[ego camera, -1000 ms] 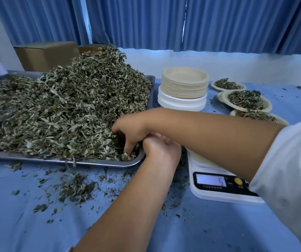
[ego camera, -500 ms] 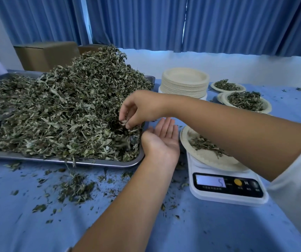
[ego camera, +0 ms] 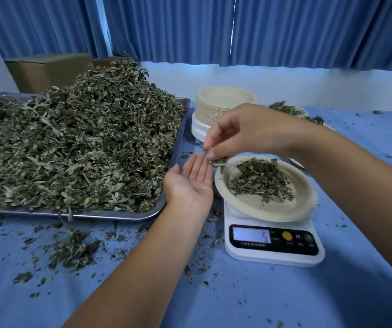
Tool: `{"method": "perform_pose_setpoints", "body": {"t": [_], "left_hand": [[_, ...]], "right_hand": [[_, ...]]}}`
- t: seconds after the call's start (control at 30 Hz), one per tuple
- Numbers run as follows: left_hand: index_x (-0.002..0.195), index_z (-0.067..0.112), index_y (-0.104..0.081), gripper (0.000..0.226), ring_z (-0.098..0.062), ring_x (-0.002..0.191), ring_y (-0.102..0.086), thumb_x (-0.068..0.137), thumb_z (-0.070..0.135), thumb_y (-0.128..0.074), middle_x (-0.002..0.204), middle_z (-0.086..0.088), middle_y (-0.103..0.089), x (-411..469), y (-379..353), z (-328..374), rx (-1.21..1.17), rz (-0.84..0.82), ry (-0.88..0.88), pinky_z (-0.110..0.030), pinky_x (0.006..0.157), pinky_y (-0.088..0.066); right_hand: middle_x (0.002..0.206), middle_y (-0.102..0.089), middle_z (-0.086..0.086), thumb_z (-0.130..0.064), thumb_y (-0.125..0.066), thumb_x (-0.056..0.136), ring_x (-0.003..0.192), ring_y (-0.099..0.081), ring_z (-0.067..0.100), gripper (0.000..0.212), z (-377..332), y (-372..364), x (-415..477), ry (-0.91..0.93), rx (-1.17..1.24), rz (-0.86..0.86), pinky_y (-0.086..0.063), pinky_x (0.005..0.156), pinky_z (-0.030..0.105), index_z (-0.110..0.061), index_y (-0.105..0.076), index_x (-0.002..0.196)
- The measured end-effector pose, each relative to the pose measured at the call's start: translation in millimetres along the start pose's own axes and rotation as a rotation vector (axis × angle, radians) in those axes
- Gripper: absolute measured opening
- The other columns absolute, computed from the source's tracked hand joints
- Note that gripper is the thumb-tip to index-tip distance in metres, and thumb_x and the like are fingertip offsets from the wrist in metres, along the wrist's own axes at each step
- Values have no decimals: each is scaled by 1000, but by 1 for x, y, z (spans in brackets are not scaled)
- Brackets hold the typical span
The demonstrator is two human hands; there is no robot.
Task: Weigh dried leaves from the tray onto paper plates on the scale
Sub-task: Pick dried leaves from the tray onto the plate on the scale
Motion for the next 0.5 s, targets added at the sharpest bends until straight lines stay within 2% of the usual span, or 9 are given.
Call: {"method": "perform_pose_setpoints", "body": {"t": [0.1,0.17,0.27,0.33,0.4,0.5], "left_hand": [[120,-7,-53,48,-31,121,-54,104,29,-25,127,-22,-57,0,0,1,24,-13,-4,-39,102,-42],[119,-6,-54,48,-31,119,-55,104,29,-25,125,-21,-58,-1,0,2,34,-19,-11,-39,101,-44],[123,-6,-52,48,-31,119,-55,104,29,-26,124,-21,-59,-2,0,2,58,-24,-27,-40,103,-43],[124,-7,-52,48,-31,119,-55,104,28,-26,124,-21,-59,-1,1,3,71,-12,-34,-40,103,-43],[124,-7,-52,48,-32,118,-56,104,28,-25,124,-22,-59,0,1,3,82,-15,-39,-40,103,-44],[123,-7,-52,48,-32,118,-56,103,28,-25,124,-22,-59,1,1,2,91,-20,-40,-40,102,-44]], "right_hand": [[81,-75,-3,-19,-82,74,81,-71,14,12,23,7,-27,-89,-109,14,-55,83,29,-20,-73,82],[77,-73,-11,-25,-83,72,76,-69,6,13,33,9,-40,-137,-181,-10,-54,75,21,-24,-72,81],[71,-68,-25,-30,-82,73,68,-63,-8,13,35,13,-50,-140,-299,-15,-42,58,4,-30,-72,80],[73,-66,-29,-31,-81,74,71,-60,-11,12,31,16,-52,-114,-345,12,-40,58,1,-31,-72,81],[74,-67,-27,-30,-80,75,73,-60,-11,10,25,19,-52,-83,-361,36,-41,60,3,-31,-72,81],[78,-70,-15,-25,-77,79,76,-61,-5,8,13,18,-41,-27,-376,64,-44,63,7,-29,-72,84]]}}
Point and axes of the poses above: each hand's wrist, its own x-axis towards the middle knuckle, its own y-axis out of the back of the hand, z = x × y, the point moved 10 cm from there along x, towards the middle knuckle
